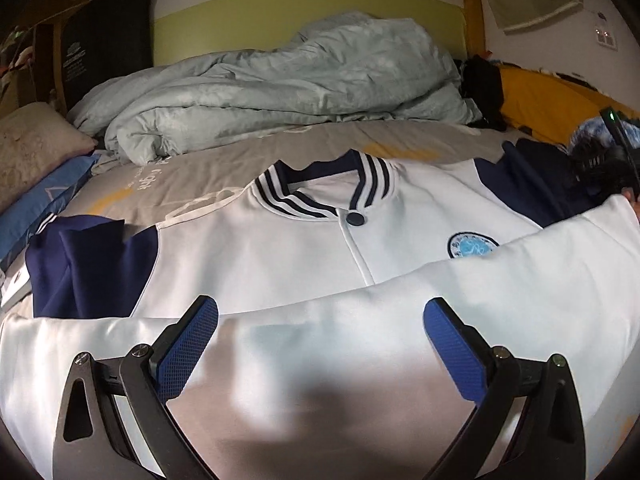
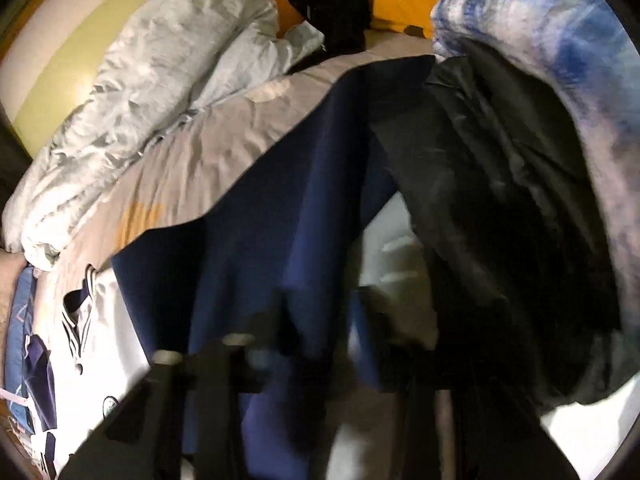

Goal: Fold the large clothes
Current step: 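Grasp the navy sleeve near its striped cuff with the right gripper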

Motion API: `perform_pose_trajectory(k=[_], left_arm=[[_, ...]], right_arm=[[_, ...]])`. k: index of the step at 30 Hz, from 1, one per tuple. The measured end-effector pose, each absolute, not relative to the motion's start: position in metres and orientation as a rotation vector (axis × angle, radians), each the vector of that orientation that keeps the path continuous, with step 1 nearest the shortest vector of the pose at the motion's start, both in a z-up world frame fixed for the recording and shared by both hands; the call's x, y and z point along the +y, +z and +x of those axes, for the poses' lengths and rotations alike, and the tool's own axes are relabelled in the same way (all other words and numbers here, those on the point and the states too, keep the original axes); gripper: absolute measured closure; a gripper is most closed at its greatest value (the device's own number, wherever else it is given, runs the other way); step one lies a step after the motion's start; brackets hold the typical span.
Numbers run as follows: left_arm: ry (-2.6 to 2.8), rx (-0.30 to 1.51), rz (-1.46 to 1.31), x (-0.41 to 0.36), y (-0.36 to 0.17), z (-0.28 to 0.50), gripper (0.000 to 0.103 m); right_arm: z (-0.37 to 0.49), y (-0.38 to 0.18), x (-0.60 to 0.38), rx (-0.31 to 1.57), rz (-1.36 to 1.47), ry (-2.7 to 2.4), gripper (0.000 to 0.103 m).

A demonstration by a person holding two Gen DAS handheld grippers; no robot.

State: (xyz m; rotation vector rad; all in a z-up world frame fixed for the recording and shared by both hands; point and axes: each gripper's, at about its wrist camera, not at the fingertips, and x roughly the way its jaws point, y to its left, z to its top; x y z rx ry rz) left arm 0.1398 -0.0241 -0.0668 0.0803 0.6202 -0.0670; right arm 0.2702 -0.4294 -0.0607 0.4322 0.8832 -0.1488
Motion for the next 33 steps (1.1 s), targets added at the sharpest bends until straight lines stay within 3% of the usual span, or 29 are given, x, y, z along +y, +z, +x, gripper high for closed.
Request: perform_pose_trajectory(k=[7,14,18,20,26,33], left_arm=[[-0.040,0.615,0.090,-0.025,-0.067,0.140,0.001],[-0.039,0.605,0.107,-0.027,-0.066,0.138,0.001],[-0.043,0.617,0.088,-0.023,-0.067,0.141,0.001],[-0.048,0.619,0.088,-0.023,-0.067,0.141,0.001],[-0.055,0.628,0.091,-0.026,-0.069,0.143,0.001],[-0.056,0.630,0.092,-0.026,-0.070,0.143,0.001]], right_arm=[[0.243,-0.016,-0.398,0.673,0.282,-0.005,0.100],[0.238,-0.029,-0.334,0.911,0.159,0.310,0.099],[0.234,-0.031,-0.328,0.915,0.136,0.277,0.090],[0.231,-0.023,-0.340,0.884,0.200,0.246,0.067],[0.226,-0.005,-0.390,0.752,0.344,0.032,0.063],[0.263,-0.051,-0.425,0.894,0.434,-0.141,0.063]])
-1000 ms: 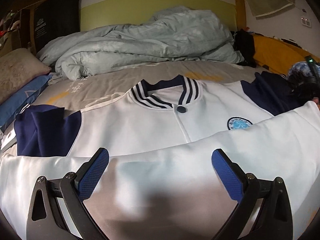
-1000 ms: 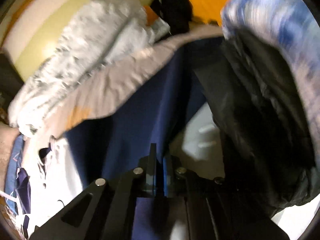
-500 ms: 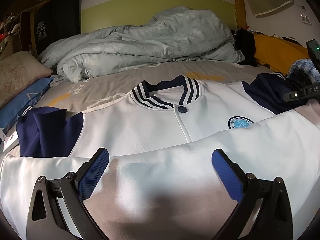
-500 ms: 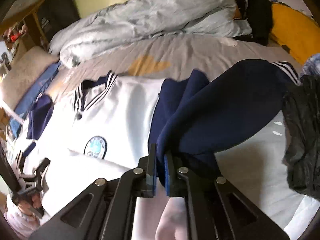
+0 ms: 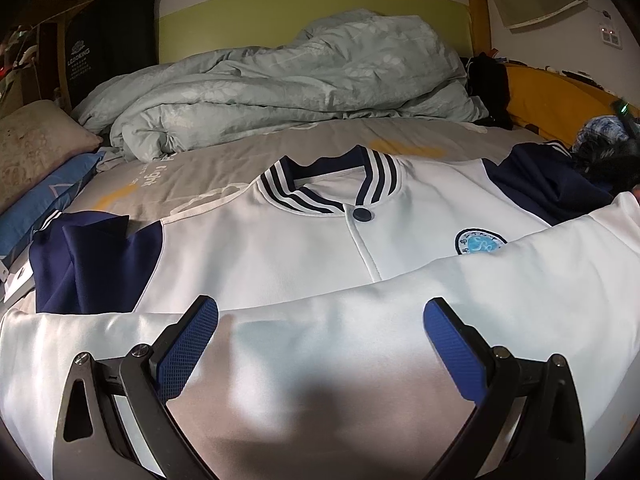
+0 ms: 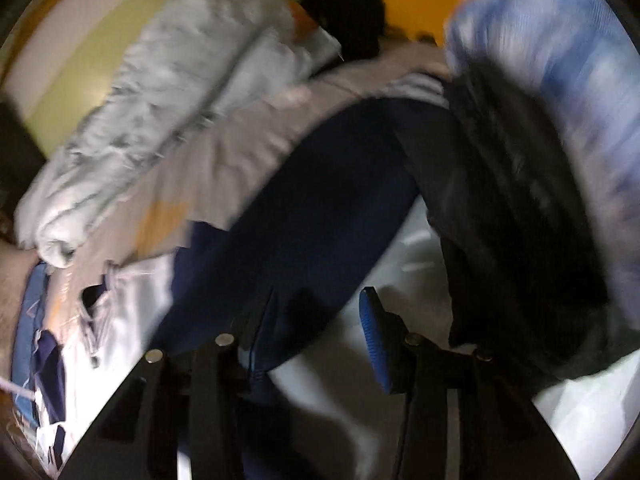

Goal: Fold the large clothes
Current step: 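Grasp the navy sleeve near its striped cuff with the right gripper, then lift the navy sleeve by the cuff and lay it across the jacket, open right gripper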

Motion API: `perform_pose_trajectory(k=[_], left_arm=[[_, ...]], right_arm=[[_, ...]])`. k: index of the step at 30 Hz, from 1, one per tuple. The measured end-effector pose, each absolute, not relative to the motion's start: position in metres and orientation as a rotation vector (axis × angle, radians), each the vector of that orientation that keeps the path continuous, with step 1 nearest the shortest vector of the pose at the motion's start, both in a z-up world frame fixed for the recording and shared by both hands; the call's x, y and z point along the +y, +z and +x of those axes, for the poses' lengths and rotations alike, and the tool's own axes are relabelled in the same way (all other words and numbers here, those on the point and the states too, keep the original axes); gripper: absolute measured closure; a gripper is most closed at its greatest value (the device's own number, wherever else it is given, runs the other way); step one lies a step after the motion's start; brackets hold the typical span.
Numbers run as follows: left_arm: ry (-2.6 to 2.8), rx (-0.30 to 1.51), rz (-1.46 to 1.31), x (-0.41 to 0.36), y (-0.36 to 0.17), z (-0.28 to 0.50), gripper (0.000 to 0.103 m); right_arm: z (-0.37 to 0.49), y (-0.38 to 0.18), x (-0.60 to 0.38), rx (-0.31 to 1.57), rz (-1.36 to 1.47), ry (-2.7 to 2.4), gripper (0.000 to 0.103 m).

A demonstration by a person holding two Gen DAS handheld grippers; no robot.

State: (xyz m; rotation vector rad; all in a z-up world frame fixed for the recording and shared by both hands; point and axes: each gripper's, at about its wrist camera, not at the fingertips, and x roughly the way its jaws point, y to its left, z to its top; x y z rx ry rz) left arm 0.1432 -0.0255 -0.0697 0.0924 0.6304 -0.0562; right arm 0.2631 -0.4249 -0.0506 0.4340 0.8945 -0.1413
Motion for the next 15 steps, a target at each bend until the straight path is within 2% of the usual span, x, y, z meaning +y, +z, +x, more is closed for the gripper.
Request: perform_pose_trajectory(k=[4,6,9,10,15], left_arm=[[-0.059,0.634,0.088,-0.025,-0.071,0.143,0.001],[-0.061,0.638,0.085,-0.023,-0.071,0.144,0.001],[-0.061,0.637,0.080,-0.023,-0.071,0.144,0.001],[-0.061,0.636,0.082,-0.023,-0.071,0.144,0.001],[-0.061,0.602,0.077,-0.023,-0.065,0.140,0.001]], right_arm=[[0.275,-0.065,-0.428,0.906,0.415,-0.153,0.063],[0.275,-0.066,-0.429,0.896,0.394,-0.163,0.067],[0.271,-0.072,-0.429,0.846,0.382,-0.202,0.087],[0.270,-0.072,-0.431,0.834,0.394,-0.190,0.100],[0.254,-0.041,-0.424,0.702,0.366,-0.135,0.102]])
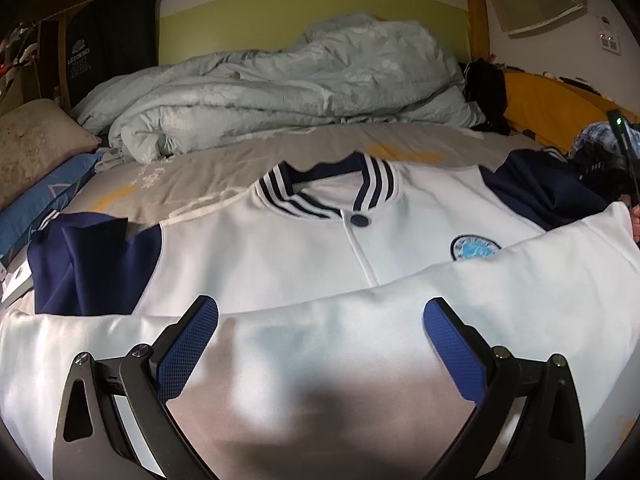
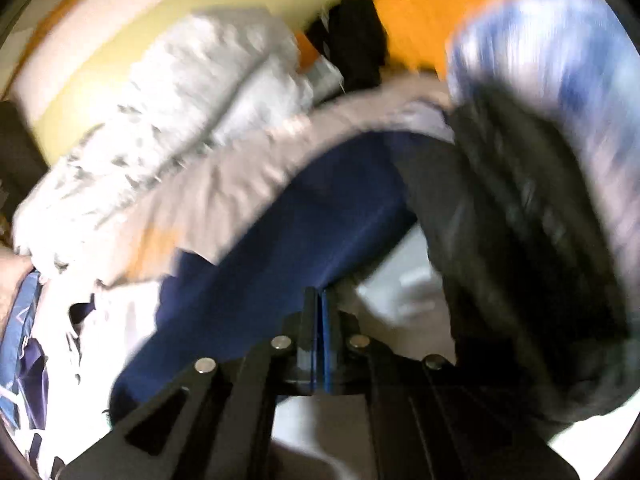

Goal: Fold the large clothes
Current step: 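Lift the navy sleeve by the cuff and lay it across the jacket, open right gripper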

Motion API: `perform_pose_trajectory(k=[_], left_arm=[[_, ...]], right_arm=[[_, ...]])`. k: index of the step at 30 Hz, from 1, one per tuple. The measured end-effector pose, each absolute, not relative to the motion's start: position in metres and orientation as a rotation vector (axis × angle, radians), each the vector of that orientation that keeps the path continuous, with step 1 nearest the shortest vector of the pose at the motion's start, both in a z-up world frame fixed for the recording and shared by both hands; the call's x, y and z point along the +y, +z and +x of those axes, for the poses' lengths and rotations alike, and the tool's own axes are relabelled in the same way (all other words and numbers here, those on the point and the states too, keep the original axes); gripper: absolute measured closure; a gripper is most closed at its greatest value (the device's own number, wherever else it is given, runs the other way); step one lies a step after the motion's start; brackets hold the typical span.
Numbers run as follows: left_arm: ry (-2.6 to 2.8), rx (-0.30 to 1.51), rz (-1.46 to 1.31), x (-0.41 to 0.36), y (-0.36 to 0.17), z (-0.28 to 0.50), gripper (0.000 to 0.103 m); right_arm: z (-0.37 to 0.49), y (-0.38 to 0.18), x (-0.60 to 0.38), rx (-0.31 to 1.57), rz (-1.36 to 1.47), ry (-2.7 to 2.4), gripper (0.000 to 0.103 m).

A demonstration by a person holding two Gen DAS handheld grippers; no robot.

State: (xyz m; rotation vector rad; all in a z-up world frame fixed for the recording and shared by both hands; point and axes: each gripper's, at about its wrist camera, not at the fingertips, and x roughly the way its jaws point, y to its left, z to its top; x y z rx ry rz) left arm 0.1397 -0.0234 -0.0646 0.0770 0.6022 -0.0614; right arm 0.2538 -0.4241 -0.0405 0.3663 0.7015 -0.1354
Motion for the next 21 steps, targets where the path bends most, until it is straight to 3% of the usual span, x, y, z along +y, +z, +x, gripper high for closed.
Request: perform_pose_trajectory(k=[9,16,21], left_arm=[[-0.062,0.468,0.002,-0.012,-0.009,0.118,0.001],[-0.035,0.406,-0.002,-0.009,0.015,0.104,0.001],[-0.015,0.406,0.014,-0.009,0.014,0.102,0.001]], right_arm=[[0.194,0.017,-0.339,0.580,0.273,0.203,0.102],[0.184,-0.040,-0.249,0.812,0.172,0.422,0.101],[0.184,-0.054,-0.238,0.862,0.137,0.415,0.099]])
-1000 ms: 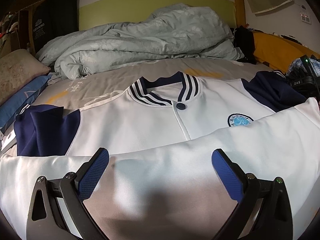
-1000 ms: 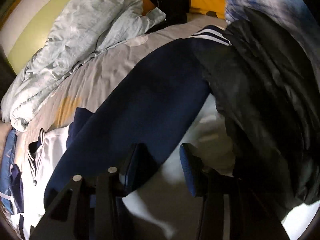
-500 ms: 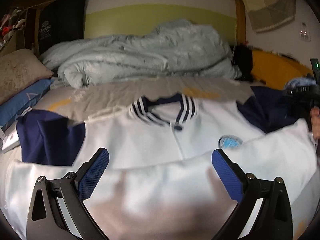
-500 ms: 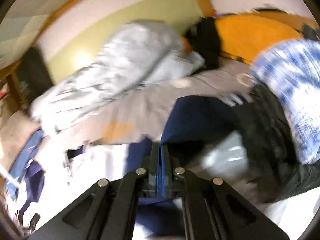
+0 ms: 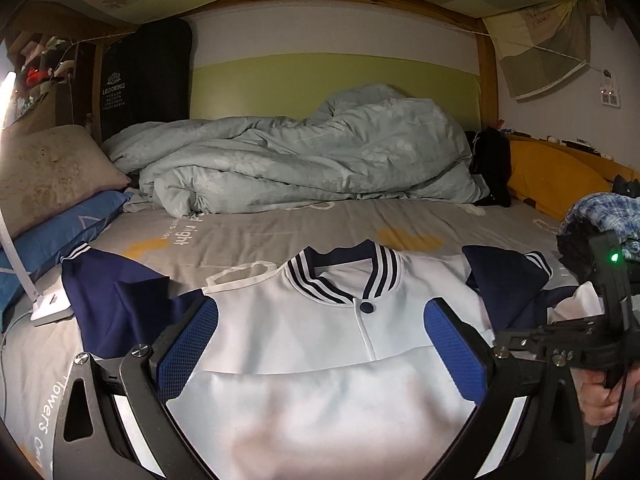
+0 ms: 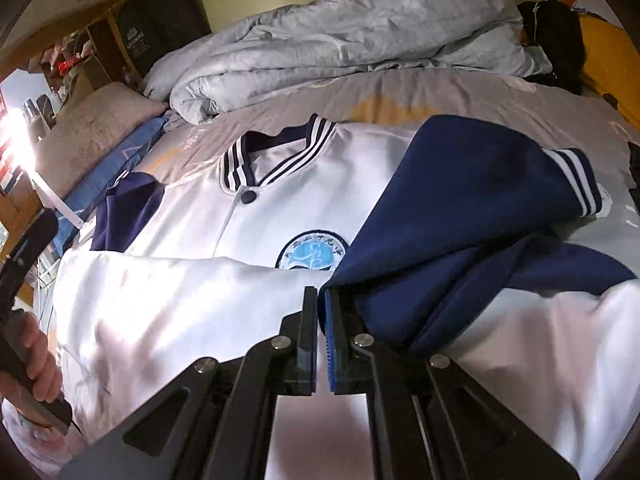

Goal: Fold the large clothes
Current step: 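Lift the navy sleeve by the cuff and lay it across the jacket, open right gripper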

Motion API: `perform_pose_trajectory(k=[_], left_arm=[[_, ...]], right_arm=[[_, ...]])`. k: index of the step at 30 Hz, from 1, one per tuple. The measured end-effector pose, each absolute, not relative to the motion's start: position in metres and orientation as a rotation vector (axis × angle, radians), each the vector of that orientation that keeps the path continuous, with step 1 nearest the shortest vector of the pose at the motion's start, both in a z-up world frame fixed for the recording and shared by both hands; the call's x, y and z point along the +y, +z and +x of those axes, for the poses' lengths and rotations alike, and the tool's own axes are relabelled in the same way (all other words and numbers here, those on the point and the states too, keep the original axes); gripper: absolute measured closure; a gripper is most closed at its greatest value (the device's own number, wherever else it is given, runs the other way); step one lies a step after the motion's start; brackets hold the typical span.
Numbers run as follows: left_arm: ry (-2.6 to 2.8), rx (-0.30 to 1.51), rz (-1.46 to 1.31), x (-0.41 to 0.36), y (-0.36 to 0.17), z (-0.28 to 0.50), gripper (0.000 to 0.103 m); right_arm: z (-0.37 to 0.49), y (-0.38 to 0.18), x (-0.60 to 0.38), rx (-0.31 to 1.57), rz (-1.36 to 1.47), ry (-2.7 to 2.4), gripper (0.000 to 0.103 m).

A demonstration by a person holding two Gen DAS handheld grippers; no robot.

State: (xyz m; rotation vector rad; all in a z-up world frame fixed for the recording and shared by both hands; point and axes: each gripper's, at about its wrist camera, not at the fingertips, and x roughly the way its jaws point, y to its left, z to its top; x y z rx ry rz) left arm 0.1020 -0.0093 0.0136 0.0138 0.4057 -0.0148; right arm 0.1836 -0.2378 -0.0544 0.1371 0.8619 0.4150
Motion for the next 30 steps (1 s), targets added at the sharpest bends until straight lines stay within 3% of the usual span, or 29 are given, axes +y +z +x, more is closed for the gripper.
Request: perform_pose_trajectory(k=[1,3,5,7,9,16,24,27,28,30], left_arm=[[-0.016,0.407,0.013,-0.009,0.013,0.102,0.001],[-0.015,0.408,0.012,-0.009,0.013,0.102,0.001],[-0.016,0.410,0.013,-0.009,0.013,0.102,0.001],[-0.041,0.405,0.011,-0.010,0.012,0.101,0.001],[-0.063,0.392,0.017,-0.012,0.012,0.098,0.001],[-0.064,0.410,0.020,-0.016,0.009,0.103,0.001],[-0.067,0.421,0.025,-0.016,0.004,0.104,0.001],[-0.052,0.411,0.047,-0.018,0.003,0.104,0.001],[-0.049,0.410,0.051,-0.019,0.003,0.105,0.001],[-0.044,0.416,0.053,-0.019,0.001,0.107,0.001]], right_arm=[[0.182,-0.048,-0.242,0.852,0.151,0.420,0.098],[0.177,-0.038,-0.249,0.817,0.170,0.417,0.083],[0.174,-0.026,-0.257,0.760,0.170,0.368,0.051],[0.173,-0.015,-0.271,0.699,0.184,0.295,0.038],[0.176,-0.009,-0.293,0.668,0.247,0.205,0.034],[0.205,-0.027,-0.389,0.745,0.584,-0.013,0.034],[0.249,-0.065,-0.420,0.838,0.655,0.060,0.035],[0.254,-0.067,-0.412,0.820,0.617,0.093,0.059],[0.255,-0.066,-0.410,0.821,0.610,0.101,0.079],[0.246,-0.060,-0.405,0.756,0.586,0.070,0.088]])
